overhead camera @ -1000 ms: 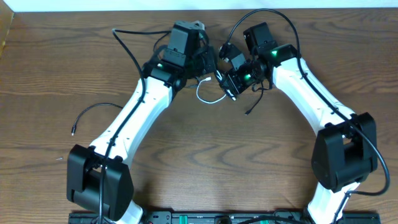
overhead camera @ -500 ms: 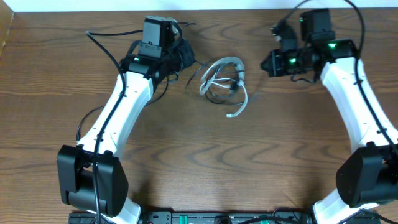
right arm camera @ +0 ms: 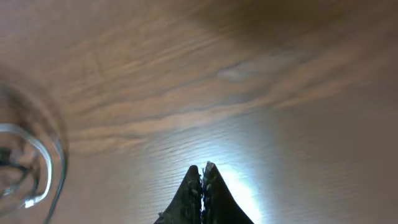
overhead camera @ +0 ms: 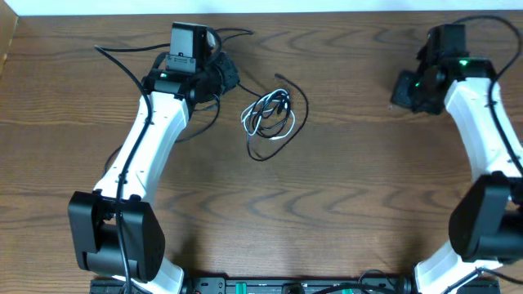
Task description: Untangle cables
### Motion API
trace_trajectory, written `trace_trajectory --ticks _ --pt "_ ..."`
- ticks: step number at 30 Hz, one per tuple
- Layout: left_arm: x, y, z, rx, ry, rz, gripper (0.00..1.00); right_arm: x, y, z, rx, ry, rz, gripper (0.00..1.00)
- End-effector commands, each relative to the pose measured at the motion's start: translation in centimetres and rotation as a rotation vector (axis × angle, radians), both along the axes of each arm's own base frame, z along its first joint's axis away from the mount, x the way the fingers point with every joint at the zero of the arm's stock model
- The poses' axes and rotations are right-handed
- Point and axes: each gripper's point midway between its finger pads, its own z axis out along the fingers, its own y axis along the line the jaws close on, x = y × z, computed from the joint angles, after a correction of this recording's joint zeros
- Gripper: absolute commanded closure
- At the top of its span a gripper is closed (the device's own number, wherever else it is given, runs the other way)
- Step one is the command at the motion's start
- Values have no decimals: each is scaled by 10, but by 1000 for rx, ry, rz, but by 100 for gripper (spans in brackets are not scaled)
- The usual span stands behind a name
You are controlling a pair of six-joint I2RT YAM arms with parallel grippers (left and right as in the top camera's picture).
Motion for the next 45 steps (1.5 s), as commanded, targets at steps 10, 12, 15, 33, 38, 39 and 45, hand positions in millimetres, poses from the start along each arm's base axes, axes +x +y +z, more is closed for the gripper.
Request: trace_trajectory --ticks 10,12,15,33,38,39,45 --pt "-3 -37 27 -167 -51 -151 92 3 156 38 475 -171 474 50" --pt "-4 -40 27 -172 -45 -152 93 3 171 40 500 -155 444 45" --pt "-6 -47 27 -172 -48 -167 93 3 189 33 472 -104 309 39" --pt "-7 -49 25 -157 -45 -160 92 -3 250 -20 473 0 260 57" --pt "-7 -48 24 -154 -44 -158 93 -8 254 -54 461 70 260 69" --pt "-7 -48 24 -154 -44 -158 93 -9 256 -61 467 82 264 73" --pt "-8 -48 21 -152 -35 -157 93 -11 263 -72 481 41 460 75"
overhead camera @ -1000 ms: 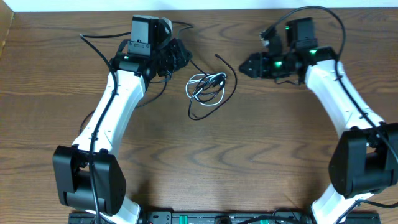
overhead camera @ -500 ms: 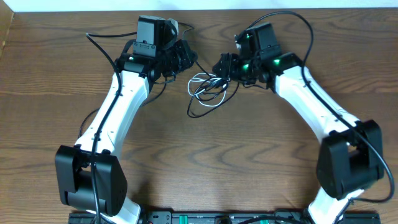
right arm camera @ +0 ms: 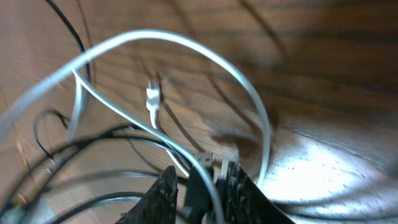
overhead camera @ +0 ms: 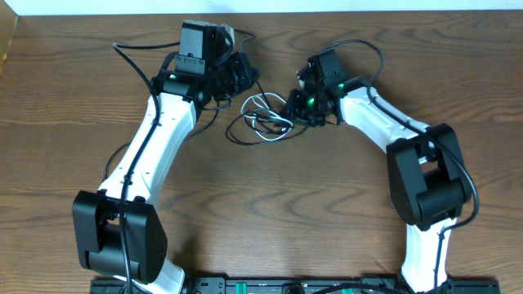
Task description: Untangle cables
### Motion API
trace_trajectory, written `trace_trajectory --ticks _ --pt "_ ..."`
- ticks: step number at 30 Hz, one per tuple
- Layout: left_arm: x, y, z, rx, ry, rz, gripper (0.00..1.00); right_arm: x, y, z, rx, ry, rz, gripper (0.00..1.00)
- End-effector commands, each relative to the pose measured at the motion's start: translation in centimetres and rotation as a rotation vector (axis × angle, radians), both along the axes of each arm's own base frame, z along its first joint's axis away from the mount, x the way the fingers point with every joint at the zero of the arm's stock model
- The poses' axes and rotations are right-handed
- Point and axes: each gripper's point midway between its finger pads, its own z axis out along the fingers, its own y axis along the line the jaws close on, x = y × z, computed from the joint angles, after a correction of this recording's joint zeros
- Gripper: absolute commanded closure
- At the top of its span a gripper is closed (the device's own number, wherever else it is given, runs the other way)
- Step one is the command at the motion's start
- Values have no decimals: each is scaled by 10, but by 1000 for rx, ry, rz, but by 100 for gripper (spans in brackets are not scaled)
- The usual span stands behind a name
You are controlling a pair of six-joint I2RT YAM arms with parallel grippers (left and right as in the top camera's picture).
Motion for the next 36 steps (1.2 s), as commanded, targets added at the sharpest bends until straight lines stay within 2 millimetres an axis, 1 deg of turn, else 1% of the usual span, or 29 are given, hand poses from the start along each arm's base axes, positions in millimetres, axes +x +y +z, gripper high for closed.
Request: trace_trajectory --ticks 1,2,4,6,7,11,14,16,20,22,23,27,29,30,32,34,36 --pt "1 1 2 -1 -2 6 93 -5 8 10 56 -99 177 71" --pt "1 1 2 0 1 6 93 -5 9 16 82 -127 220 69" --pt "0 2 1 4 4 9 93 -6 10 33 156 -186 300 66" --pt "0 2 1 5 4 10 93 -7 6 47 207 -217 334 62" --pt "0 2 1 5 4 10 93 -7 2 55 224 -231 345 62" --pt "0 2 0 5 6 10 93 -12 -13 71 238 -271 390 60" --pt "-1 2 -1 7 13 10 93 -21 -17 83 262 -321 460 56" --pt "-3 3 -2 10 23 10 93 -30 -17 88 278 -350 516 51" --pt "-4 3 -3 10 30 9 92 -39 -10 86 288 -366 573 50" --pt "-4 2 -4 10 31 7 93 -44 -4 86 289 -376 603 51" --pt "-5 1 -4 11 33 5 93 -46 0 85 286 -380 619 52" --pt "-6 0 -4 12 35 3 93 -50 10 77 228 -391 648 65" --pt "-6 0 -4 12 34 3 93 -50 13 72 197 -393 653 75" --pt "-6 0 -4 12 34 3 93 -48 13 68 171 -386 644 81" --pt "-6 0 -4 13 33 1 93 -44 10 62 126 -373 620 98" --pt "-6 0 -4 14 32 1 93 -40 6 58 93 -361 593 99" --pt "-6 0 -4 14 32 1 93 -38 6 59 94 -353 570 99"
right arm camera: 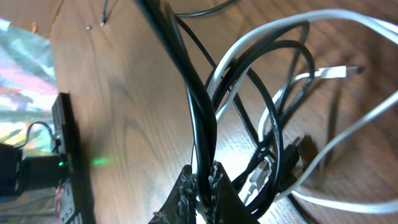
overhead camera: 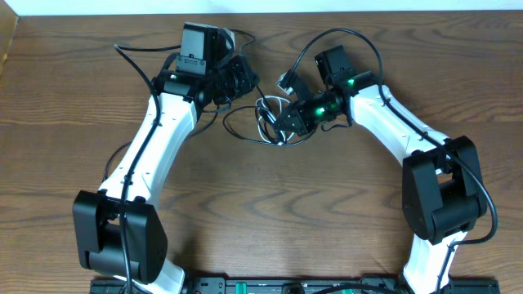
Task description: Untangle cables
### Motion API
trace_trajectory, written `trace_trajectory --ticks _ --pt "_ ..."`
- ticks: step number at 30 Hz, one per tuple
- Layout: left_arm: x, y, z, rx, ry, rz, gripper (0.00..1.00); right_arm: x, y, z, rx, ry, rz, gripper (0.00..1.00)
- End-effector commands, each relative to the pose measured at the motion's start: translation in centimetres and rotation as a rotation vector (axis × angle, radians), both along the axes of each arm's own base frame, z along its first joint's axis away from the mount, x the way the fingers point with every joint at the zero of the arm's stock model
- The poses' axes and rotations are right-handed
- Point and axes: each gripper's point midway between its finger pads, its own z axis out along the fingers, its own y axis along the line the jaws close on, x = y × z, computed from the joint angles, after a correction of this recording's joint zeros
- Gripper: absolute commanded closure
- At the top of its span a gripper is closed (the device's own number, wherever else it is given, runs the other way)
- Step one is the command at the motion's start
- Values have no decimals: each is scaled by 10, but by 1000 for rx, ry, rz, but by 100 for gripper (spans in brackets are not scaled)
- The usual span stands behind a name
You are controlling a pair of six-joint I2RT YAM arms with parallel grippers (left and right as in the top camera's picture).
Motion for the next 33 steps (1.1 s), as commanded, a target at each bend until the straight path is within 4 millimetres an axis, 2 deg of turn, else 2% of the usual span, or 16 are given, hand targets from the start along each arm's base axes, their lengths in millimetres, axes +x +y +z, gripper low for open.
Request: trace_trajectory --ticks 1,5,8,9,10,11,12,14,15,17,20,26,30,33 --pt "1 0 2 5 -10 0 92 12 -7 -2 -55 4 -79 99" --pt "1 0 2 23 -29 -25 93 14 -10 6 -47 9 -109 99" --pt "1 5 -2 52 -24 -15 92 22 -19 23 -67 1 -188 99" --pt "0 8 -4 68 -18 -4 88 23 -22 28 -69 -8 -204 99" --pt "0 11 -7 84 -7 6 75 26 -26 39 -71 -24 -238 99" --pt "-1 12 -9 93 -2 13 66 28 -29 44 -73 -31 -255 99" --pt "-3 16 -12 113 12 24 47 29 -34 56 -74 -41 -294 99" --pt "-4 17 -14 126 15 18 33 30 -39 63 -76 -27 -337 99" --pt "-4 17 -14 132 10 9 23 29 -40 62 -82 -15 -351 99" --pt "-5 18 -15 145 2 -9 12 28 -43 58 -101 24 -384 99" --pt "-9 22 -20 180 10 -18 7 22 -43 40 -155 97 -424 99" --pt "-23 32 -32 243 75 -24 7 18 -47 18 -237 187 -517 99" --pt "-31 33 -37 258 105 -43 7 19 -50 13 -258 217 -564 99" --pt "-39 26 -38 249 114 -100 7 19 -50 13 -254 224 -574 99"
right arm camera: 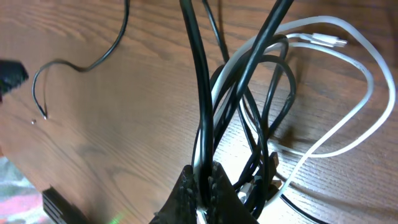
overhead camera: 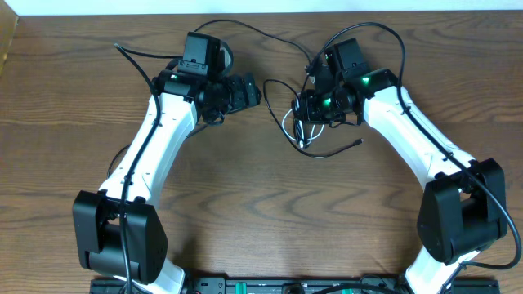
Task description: Untangle cables
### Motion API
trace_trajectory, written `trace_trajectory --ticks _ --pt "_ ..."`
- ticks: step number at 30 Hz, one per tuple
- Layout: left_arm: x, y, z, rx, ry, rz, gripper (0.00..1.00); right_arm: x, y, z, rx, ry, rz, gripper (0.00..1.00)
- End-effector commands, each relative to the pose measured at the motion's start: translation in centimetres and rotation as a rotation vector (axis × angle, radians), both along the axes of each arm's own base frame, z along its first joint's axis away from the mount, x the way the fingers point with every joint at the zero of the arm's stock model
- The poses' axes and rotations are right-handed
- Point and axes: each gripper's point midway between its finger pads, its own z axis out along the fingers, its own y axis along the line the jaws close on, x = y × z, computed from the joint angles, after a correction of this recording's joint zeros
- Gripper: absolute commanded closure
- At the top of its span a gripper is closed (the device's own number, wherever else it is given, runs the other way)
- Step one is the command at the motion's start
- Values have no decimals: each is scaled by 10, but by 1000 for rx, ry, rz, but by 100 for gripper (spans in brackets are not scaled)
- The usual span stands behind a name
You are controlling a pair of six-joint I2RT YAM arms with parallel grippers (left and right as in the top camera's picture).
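A tangle of black and white cables (overhead camera: 299,129) lies on the wooden table, right of centre. My right gripper (overhead camera: 307,109) is over its upper part. In the right wrist view this gripper (right arm camera: 203,182) is shut on black cable strands (right arm camera: 200,93) that rise from the bundle, with a white strand pressed beside them. A white cable loop (right arm camera: 357,106) with its plug spreads to the right. A thin black wire (right arm camera: 68,65) trails left to a free end. My left gripper (overhead camera: 252,88) points right, just left of that end; its jaws are not visible.
A black cable tail (overhead camera: 347,147) sticks out on the table to the right of the bundle. The arms' own black leads (overhead camera: 245,28) arc along the table's far edge. Both arm bases and a black bar (overhead camera: 286,286) stand at the near edge.
My right gripper, still shut on the black strands, has moved right and slightly back, and the bundle has come with it. The left gripper has reached a little further right. A black tail now sticks out right.
My right gripper was first shut and empty at the far right, with the bundle at mid-table beside the left gripper. Then it stood open at the bundle's right edge, then shut on black strands. Now the bundle sits further right, away from the left gripper.
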Motion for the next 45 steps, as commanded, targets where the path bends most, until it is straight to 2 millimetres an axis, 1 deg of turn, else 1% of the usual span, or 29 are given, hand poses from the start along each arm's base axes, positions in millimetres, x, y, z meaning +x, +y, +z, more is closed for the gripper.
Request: trace_trajectory --ticks 1,2,3,5,7,9,11,16,20,22,24,25,27,32,42,45 --pt "-8 -9 0 -5 -4 -92 7 4 -1 -3 -14 22 -51 99" --pt "-15 -18 -2 -32 9 -128 7 4 0 -2 -2 26 -48 99" --pt "-18 -22 -4 -45 17 -146 7 4 0 -2 7 27 -47 99" --pt "-27 -35 -8 -77 21 -209 10 5 3 6 69 14 3 99" --pt "-32 -49 -6 -137 -4 -293 11 4 8 16 151 4 61 99" --pt "-37 -65 -2 -217 -42 -378 13 4 9 24 218 2 88 99" --pt "-40 -73 -1 -255 -58 -410 15 5 9 31 269 -2 104 99" --pt "-44 -87 -6 -260 -86 -449 20 7 9 45 367 -4 126 99" --pt "-46 -108 -2 -270 -141 -504 21 5 11 50 399 -1 139 99" --pt "-45 -116 1 -267 -172 -521 27 5 12 51 403 2 141 99" --pt "-41 -119 1 -249 -197 -521 33 4 12 52 413 4 146 99" --pt "-40 -118 1 -242 -200 -516 35 3 13 53 417 5 148 99" --pt "-39 -118 1 -240 -204 -514 41 2 14 54 429 7 153 99" --pt "-39 -118 1 -240 -204 -514 56 6 8 55 435 7 140 99" --pt "-39 -118 1 -241 -204 -514 56 10 0 57 447 6 123 99" --pt "-38 -118 2 -241 -208 -515 59 8 0 56 446 16 121 99"
